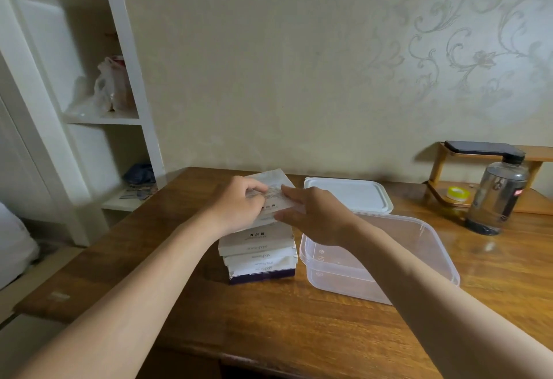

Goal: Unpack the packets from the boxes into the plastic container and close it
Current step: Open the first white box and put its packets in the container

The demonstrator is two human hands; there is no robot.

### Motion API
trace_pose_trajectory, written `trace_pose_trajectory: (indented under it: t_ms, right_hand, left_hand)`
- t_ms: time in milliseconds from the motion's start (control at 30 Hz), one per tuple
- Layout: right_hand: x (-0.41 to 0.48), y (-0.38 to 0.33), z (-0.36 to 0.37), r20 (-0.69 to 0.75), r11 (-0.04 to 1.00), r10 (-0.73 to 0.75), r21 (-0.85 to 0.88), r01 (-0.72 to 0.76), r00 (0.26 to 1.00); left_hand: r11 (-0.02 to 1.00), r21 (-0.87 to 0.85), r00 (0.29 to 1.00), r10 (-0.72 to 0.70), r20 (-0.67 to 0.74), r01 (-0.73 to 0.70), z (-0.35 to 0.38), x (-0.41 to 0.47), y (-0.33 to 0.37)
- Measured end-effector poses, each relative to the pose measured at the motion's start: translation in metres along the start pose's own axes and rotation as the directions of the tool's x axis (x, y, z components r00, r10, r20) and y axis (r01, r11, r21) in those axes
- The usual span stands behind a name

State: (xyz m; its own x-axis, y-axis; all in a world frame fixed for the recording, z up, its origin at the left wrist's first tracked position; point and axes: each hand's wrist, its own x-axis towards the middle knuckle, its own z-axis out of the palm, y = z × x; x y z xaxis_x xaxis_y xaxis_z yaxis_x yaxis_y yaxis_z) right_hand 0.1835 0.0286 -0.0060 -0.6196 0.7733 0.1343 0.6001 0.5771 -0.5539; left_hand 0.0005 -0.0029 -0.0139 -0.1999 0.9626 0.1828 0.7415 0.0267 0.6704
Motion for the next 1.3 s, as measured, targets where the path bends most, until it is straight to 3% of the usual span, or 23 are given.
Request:
trace_pose_trajectory:
  t_ms: [100,200,333,400,467,533,567,633,733,800,833,933,1000,1100,1300]
  right_hand:
    - [0.001,0.015,-0.006,-0.131,0.959,0.024,0.284,0.015,0.991]
    - [-0.001,0.030,-0.015,-0.155,0.818,0.074,0.574,0.029,0.985]
    - [-0.004,0.051,-0.027,-0.174,0.593,0.090,0.800,0.088,0.981]
    - [-0.008,0.058,-0.032,-0.190,0.470,0.114,0.875,0.115,0.975]
    - [-0.014,0.063,-0.039,-0.211,0.362,0.161,0.921,0.142,0.964]
    - [-0.020,0.069,-0.045,-0.249,0.270,0.191,0.943,0.193,0.949]
    - [-0.023,0.073,-0.048,-0.270,0.238,0.204,0.946,0.220,0.941]
    - [-0.027,0.081,-0.052,-0.303,0.219,0.225,0.942,0.255,0.926]
    - [-0.033,0.094,-0.056,-0.328,0.222,0.233,0.934,0.279,0.915]
    - [-0.036,0.108,-0.058,-0.358,0.265,0.239,0.918,0.294,0.903]
    - [-0.037,0.116,-0.060,-0.381,0.335,0.234,0.895,0.294,0.894]
    - [-0.040,0.136,-0.064,-0.465,0.701,0.143,0.671,0.242,0.874]
    - [-0.039,0.142,-0.071,-0.469,0.849,0.053,0.486,0.207,0.882]
    - [-0.033,0.152,-0.087,-0.410,0.909,-0.058,0.356,0.218,0.910]
    - [-0.010,0.164,-0.104,-0.338,0.941,-0.077,0.286,0.180,0.938]
  left_hand:
    - [0.996,-0.079,0.999,0.049,0.008,-0.049,-0.001,-0.002,0.008]
    - [0.985,-0.099,0.986,0.148,0.078,-0.140,-0.001,-0.006,0.019]
    - [0.951,-0.042,0.933,0.310,0.184,-0.308,0.005,-0.009,0.027]
    - [0.925,0.050,0.918,0.367,0.150,-0.378,0.012,-0.007,0.028]
    - [0.900,0.028,0.899,0.437,-0.032,-0.436,0.024,-0.006,0.032]
    - [0.902,-0.210,0.919,0.337,-0.202,-0.377,0.037,-0.006,0.040]
    - [0.867,-0.405,0.954,0.225,-0.197,-0.289,0.043,-0.006,0.047]
    - [0.682,-0.726,0.996,0.073,-0.051,-0.087,0.058,-0.004,0.060]
    - [0.369,-0.922,0.979,0.114,0.168,0.116,0.077,-0.001,0.086]
    - [0.232,-0.956,0.963,0.154,0.219,0.181,0.090,0.004,0.096]
    - [0.200,-0.961,0.960,0.165,0.225,0.191,0.098,0.007,0.098]
    - [0.210,-0.965,0.961,0.189,0.201,0.160,0.118,0.014,0.103]
    - [0.222,-0.966,0.968,0.178,0.178,0.137,0.127,0.020,0.105]
    - [0.241,-0.964,0.977,0.148,0.154,0.116,0.139,0.032,0.110]
    - [0.217,-0.969,0.990,0.045,0.133,0.120,0.150,0.062,0.111]
